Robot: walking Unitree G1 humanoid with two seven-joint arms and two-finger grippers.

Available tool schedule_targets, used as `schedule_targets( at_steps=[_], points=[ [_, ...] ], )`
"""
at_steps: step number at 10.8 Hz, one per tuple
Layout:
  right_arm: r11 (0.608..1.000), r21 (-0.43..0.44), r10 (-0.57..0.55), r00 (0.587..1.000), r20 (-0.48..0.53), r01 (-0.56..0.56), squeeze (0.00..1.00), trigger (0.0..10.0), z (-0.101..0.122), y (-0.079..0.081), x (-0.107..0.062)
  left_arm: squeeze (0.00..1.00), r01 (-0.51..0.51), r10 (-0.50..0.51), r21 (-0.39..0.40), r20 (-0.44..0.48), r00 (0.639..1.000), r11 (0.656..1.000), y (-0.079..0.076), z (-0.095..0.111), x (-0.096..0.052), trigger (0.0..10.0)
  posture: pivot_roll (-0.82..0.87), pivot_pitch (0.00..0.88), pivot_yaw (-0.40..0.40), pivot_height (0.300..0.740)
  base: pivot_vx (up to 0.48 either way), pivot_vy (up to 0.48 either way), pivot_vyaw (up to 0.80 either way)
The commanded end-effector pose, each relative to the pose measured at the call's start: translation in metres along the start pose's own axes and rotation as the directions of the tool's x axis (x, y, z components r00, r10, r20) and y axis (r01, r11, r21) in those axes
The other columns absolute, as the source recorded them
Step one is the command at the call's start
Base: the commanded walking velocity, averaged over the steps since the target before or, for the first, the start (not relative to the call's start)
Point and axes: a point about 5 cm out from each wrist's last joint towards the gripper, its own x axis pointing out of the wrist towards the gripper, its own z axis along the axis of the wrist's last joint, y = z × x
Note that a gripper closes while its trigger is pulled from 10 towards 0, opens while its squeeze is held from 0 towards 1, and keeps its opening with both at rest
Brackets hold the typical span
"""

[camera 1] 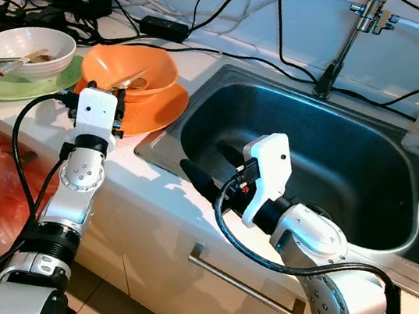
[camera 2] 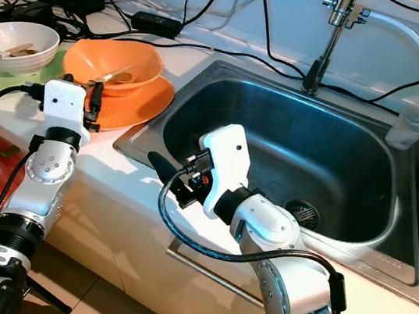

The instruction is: Kitchen organization

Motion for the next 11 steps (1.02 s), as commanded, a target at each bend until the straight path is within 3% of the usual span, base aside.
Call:
schedule_targets(
  at_steps=[1, 3, 4, 5, 11],
  points=[
    [1.0, -0.008, 0.003, 1.0, 0.012, -0.003, 0.0, 10.0, 0.0035, 0.0014, -0.0005, 0.0, 0.015, -0.016, 0.023, 0.026, 1.0, 1.0, -0.0015, 0.0056, 0.0043, 10.0, -0.06, 0.0, 0.003, 0.74, 0.0, 0.0, 0.0],
    [1.0, -0.007, 0.003, 1.0, 0.013, -0.003, 0.0, 10.0, 0.0036, 0.0017, -0.0003, 0.0, 0.02, -0.02, 0.021, 0.024, 0.999, 1.0, -0.0014, 0.0052, 0.0045, 9.9, -0.06, 0.0, 0.003, 0.74, 0.0, 0.0, 0.0],
    [1.0, -0.007, 0.003, 1.0, 0.013, -0.003, 0.0, 10.0, 0.0036, 0.0018, -0.0004, 0.0, 0.026, -0.026, 0.015, 0.024, 0.999, 1.0, -0.0017, 0.005, 0.0046, 1.6, -0.06, 0.0, 0.004, 0.74, 0.0, 0.0, 0.0],
    [1.0, -0.007, 0.002, 1.0, 0.012, -0.002, 0.0, 10.0, 0.0036, 0.0017, -0.0004, 0.0, 0.029, -0.029, 0.011, 0.025, 0.999, 1.0, -0.0018, 0.0052, 0.0047, 0.0, -0.06, 0.0, 0.003, 0.74, 0.0, 0.0, 0.0],
    [1.0, -0.007, 0.002, 1.0, 0.013, -0.002, 0.0, 10.0, 0.0035, 0.0018, -0.0003, 0.0, 0.036, -0.036, 0.007, 0.029, 0.999, 0.999, -0.0017, 0.0055, 0.005, 0.0, -0.06, 0.0, 0.005, 0.74, 0.0, 0.0, 0.0]
  ],
)
